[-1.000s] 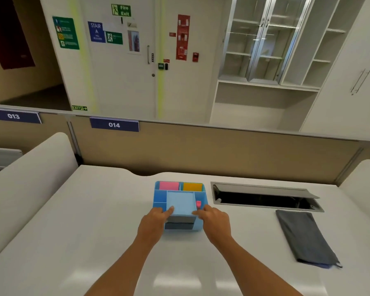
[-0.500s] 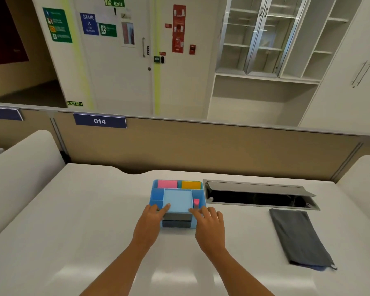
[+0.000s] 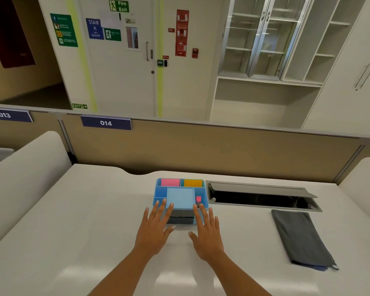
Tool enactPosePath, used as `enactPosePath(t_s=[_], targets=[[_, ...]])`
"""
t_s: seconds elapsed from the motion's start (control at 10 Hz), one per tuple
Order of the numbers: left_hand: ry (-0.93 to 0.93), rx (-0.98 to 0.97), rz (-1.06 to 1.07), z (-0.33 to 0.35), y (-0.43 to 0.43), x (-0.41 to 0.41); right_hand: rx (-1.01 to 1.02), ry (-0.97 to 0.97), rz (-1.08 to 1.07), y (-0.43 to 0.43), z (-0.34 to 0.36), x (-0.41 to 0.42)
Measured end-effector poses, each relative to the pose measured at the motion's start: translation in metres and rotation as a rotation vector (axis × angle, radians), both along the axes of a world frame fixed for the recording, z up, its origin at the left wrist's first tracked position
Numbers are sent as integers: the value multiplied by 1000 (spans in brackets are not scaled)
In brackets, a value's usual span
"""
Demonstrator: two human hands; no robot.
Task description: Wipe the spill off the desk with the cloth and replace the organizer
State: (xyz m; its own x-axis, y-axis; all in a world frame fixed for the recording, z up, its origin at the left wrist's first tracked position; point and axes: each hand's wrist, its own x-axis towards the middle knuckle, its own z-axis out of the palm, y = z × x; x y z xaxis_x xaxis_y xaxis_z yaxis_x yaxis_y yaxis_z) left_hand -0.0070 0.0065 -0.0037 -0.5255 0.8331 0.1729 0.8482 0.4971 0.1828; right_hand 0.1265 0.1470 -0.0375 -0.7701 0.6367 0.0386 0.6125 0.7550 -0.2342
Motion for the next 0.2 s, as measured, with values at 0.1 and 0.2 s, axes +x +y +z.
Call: enactPosePath(t_s=[0.1,0.2], targets=[[15,-37,-4,7,-3,3,71,-94,-1,-2,12,3],[55,32,-44,10,-4,-1,138,-124,40,-2,28,7]])
